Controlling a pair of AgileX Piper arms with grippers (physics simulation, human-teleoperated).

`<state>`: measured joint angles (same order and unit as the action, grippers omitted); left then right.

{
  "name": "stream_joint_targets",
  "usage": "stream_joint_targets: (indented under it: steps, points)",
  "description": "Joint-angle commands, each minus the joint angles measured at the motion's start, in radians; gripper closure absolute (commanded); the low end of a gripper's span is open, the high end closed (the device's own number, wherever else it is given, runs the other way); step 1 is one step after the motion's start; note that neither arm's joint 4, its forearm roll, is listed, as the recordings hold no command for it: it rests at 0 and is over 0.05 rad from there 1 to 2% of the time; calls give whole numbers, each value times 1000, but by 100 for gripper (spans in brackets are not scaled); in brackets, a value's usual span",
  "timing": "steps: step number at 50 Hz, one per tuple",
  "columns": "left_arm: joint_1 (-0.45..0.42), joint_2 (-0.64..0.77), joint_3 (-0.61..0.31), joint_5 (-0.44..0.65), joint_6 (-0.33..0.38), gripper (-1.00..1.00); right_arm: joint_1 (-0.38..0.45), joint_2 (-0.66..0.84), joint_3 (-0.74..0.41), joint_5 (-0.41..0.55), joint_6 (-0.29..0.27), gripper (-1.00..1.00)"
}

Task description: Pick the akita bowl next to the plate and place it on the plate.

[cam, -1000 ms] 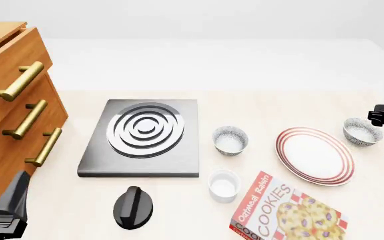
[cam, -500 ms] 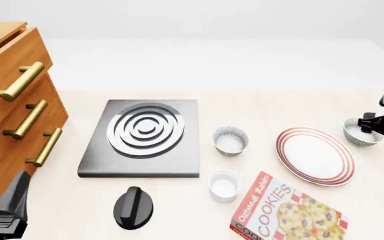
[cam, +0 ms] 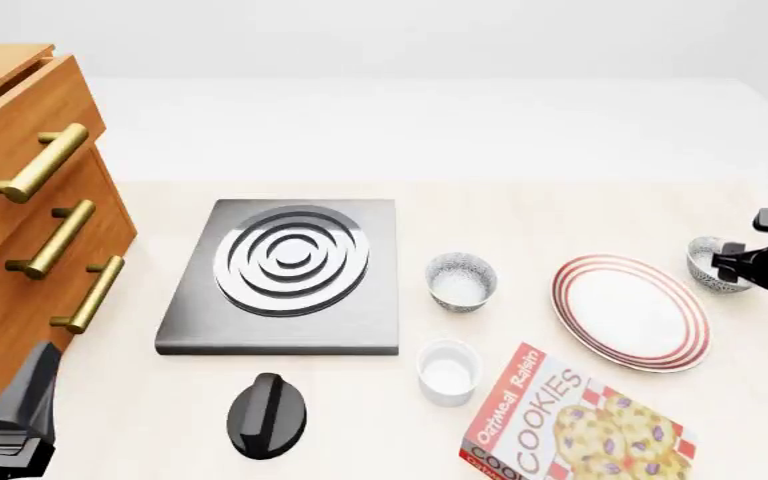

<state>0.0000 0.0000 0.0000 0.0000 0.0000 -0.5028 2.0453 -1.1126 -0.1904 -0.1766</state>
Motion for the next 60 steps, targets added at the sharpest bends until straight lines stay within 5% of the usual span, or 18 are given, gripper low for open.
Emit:
stream_joint_targets:
  steps: [1,32,33,60]
  points:
    - [0,0,0,0,0,-100,-12,36,-10,-2,6,-100]
    - [0,0,0,0,0,-100,16,126,-59,36,44,-100]
    - [0,0,0,0,0,-100,12,123,-57,35,40,100]
    - [0,0,0,0,0,-100,38,43,-18,33,86,100]
